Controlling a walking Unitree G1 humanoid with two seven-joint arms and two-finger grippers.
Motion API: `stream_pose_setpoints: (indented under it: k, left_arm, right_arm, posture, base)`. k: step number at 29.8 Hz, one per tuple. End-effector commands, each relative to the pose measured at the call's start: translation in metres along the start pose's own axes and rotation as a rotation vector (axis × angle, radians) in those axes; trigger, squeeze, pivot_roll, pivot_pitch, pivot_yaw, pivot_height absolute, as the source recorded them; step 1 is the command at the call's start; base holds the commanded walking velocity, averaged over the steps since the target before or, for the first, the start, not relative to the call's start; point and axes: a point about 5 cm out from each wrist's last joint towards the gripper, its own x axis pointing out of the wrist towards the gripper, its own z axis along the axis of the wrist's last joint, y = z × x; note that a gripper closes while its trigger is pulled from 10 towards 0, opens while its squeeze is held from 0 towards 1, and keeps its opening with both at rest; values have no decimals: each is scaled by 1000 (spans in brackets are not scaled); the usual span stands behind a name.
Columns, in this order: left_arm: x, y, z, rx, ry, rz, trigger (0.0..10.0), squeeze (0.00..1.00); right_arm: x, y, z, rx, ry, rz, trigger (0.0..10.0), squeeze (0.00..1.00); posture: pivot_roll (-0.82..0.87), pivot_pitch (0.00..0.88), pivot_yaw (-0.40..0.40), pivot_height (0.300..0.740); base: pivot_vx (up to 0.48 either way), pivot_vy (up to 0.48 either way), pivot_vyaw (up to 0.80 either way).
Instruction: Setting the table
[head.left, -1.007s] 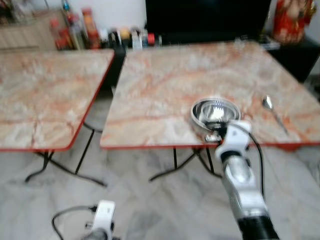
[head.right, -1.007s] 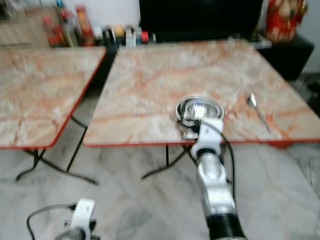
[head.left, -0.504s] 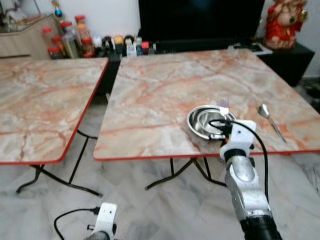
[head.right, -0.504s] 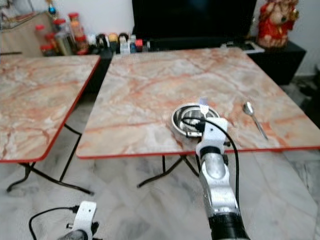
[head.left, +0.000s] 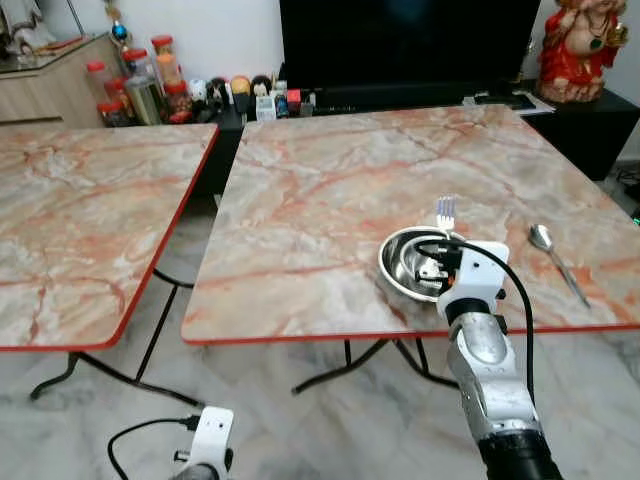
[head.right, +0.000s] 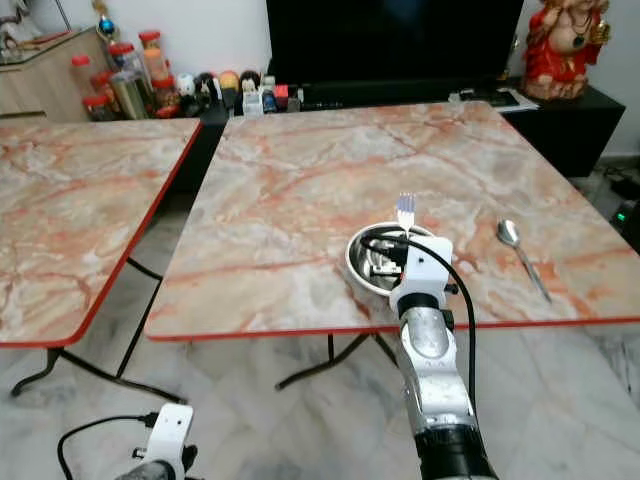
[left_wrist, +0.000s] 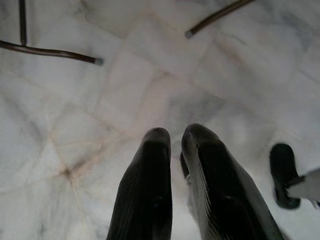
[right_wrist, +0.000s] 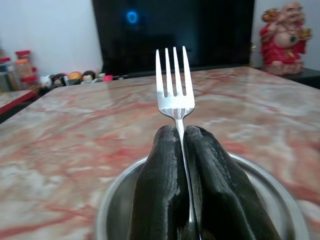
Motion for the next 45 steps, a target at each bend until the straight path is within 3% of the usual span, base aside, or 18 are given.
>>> stream_pose_setpoints:
  k: [1, 11, 45]
  left_arm:
    - [0, 7, 0, 9, 0, 19, 10000, 0]
    - [0, 7, 1, 10, 1, 19, 10000, 0]
    - [-1, 8, 1, 20, -6, 21, 10000, 0]
  right_arm:
    - [2, 9, 7, 8, -22, 28, 10000, 0]
    - [2, 9, 6, 7, -18, 30, 10000, 0]
    - [1, 12, 5, -11, -14, 37, 10000, 0]
  posture:
    - [-53, 0, 29, 736]
    - [-55, 0, 30, 736]
    - [-52, 0, 30, 736]
  base:
    - [300, 0, 0]
    - [294, 0, 0]
    - [0, 0, 0]
